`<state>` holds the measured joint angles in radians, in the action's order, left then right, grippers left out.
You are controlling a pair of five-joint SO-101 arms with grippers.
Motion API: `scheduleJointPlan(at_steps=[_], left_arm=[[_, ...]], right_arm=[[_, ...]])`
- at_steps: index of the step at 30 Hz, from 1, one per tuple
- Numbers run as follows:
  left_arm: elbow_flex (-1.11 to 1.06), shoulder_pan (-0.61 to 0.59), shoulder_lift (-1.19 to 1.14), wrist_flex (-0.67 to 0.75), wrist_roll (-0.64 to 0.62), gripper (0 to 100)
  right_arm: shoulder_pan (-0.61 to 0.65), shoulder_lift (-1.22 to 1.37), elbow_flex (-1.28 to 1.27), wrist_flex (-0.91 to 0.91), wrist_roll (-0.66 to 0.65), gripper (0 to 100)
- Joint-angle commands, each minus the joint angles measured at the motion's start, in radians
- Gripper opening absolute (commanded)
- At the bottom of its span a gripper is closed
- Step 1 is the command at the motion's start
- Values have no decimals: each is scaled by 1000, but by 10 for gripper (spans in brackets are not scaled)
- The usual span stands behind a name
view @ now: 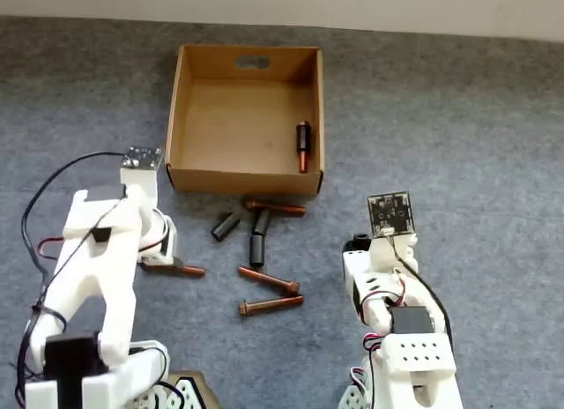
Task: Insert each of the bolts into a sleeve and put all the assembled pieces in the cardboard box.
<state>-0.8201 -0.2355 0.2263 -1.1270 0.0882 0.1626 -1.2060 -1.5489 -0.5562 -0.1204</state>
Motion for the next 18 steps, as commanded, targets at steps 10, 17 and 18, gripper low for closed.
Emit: scheduleJointPlan(at_steps=[10, 17, 18], left_arm=[[-65, 62, -12, 187, -187, 230], [-65, 134, -12, 184, -189, 223], [-65, 140, -12, 176, -189, 202]], right_arm=[[-12, -18, 13, -4, 2, 5], [-12, -18, 12, -4, 2, 5], [-12, -18, 12, -4, 2, 5]])
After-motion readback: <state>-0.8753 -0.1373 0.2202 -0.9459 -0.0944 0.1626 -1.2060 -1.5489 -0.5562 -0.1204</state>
